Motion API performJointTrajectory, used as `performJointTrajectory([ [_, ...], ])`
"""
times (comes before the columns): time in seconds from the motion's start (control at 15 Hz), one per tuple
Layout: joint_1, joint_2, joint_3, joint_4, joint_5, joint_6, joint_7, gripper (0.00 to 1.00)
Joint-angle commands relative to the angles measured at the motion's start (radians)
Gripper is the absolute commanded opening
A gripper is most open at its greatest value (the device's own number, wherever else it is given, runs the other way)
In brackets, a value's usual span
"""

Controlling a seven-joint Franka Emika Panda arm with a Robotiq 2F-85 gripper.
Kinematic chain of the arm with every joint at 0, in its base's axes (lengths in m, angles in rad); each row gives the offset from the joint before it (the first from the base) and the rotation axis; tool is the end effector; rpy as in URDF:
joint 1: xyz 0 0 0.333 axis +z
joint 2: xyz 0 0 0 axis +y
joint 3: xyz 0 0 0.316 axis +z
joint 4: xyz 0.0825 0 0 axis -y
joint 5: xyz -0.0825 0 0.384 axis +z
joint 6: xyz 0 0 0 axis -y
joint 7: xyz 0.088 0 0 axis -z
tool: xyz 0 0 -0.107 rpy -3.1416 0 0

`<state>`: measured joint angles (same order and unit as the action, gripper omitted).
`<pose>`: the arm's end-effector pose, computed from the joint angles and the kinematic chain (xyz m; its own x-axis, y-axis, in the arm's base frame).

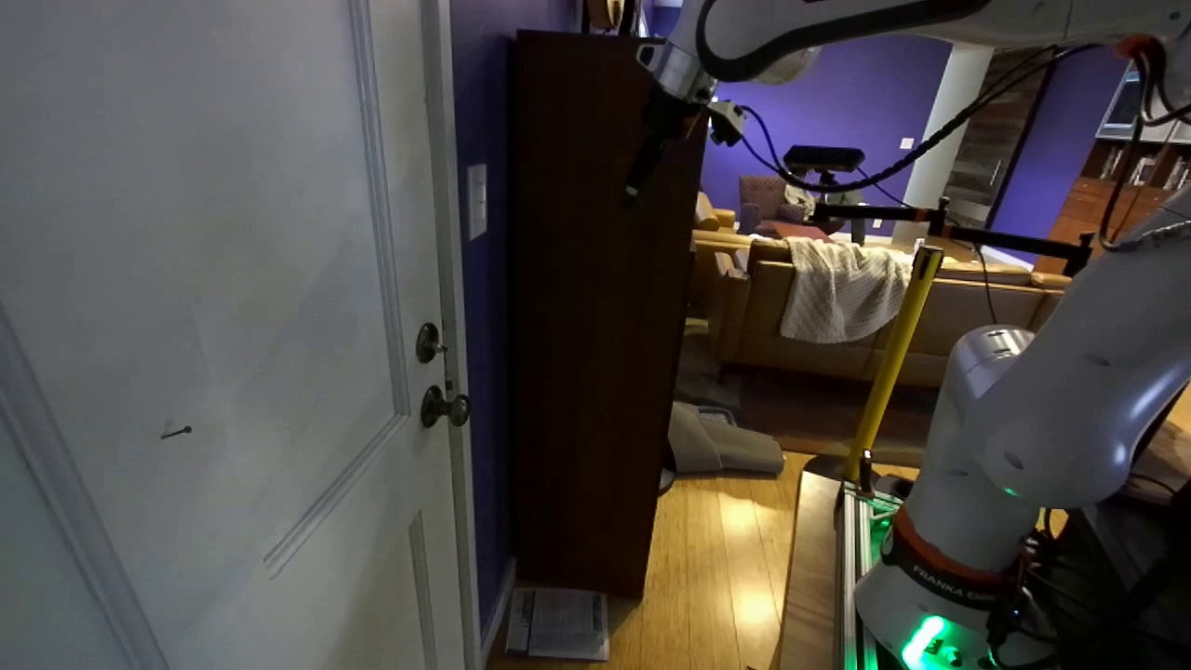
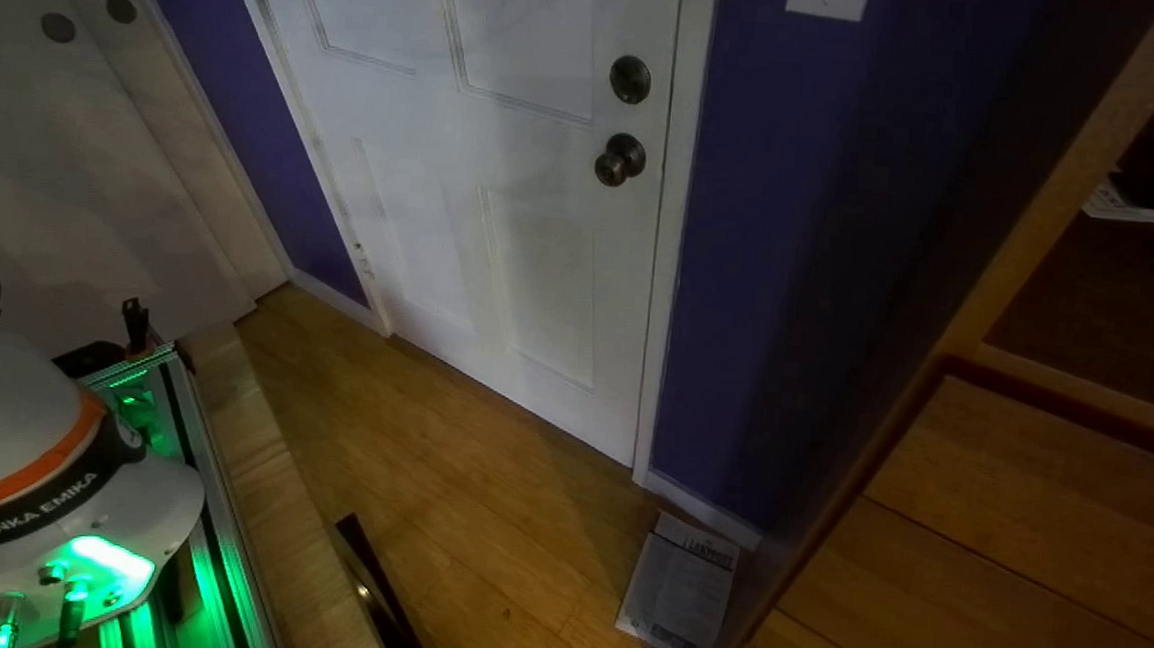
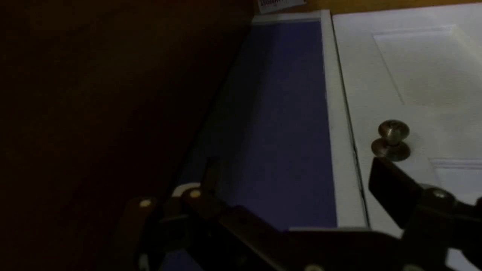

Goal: Switch on the light

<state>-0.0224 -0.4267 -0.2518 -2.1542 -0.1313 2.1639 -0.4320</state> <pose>0.4417 -0.1489 0.6094 0.9032 0.2281 0.3636 0.1650 -0.9665 0.1964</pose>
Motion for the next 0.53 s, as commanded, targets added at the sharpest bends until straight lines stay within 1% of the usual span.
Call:
performJointTrajectory([
  [0.0,-0.018,0.029,0.014,0.016,0.034,0.016,-0.004,1.0],
  [0.13,-0.019,0.059,0.015,0.036,0.051,0.023,0.003,1.0],
  [0.47,-0.02,0.063,0.014,0.045,0.054,0.023,0.009,1.0],
])
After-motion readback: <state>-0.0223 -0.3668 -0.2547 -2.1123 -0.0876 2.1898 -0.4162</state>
